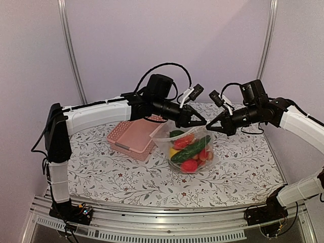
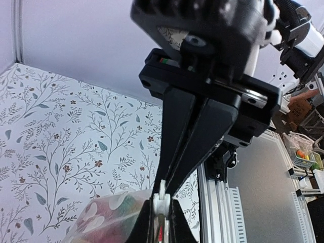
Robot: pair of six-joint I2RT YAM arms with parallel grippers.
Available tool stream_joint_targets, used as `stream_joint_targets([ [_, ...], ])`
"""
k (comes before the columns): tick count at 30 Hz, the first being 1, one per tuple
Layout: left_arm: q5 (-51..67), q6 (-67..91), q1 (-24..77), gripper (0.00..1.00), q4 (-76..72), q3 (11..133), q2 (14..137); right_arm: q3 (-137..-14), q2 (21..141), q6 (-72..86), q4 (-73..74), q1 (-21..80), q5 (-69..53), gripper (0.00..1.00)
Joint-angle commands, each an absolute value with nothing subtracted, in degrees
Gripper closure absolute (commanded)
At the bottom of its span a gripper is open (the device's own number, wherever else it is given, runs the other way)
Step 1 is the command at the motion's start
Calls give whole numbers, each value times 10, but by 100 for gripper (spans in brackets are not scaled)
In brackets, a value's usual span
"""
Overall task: Place the food in the zip-top bag and seal the zipper
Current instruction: Zip the zipper of the food storage bag.
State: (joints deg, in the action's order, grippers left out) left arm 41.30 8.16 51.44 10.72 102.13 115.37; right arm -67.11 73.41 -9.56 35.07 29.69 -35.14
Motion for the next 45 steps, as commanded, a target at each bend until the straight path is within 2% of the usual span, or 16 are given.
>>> stream_joint_targets([
  [1, 394, 82, 496, 100, 133, 998, 1125, -671, 708, -76, 313, 274, -344, 100],
  [15, 348, 43, 470, 100, 202, 922, 1051, -661, 708, -65, 310, 251, -297, 100],
  [37, 309, 12, 431, 100, 215, 662, 888, -652, 733, -26, 296, 201, -234, 100],
  [42, 313, 13, 425, 99, 207, 644, 876, -647, 736, -24, 286, 201, -260, 100],
  [45, 325, 20, 426, 99, 198, 658, 889, -647, 739, -27, 276, 201, -322, 100],
])
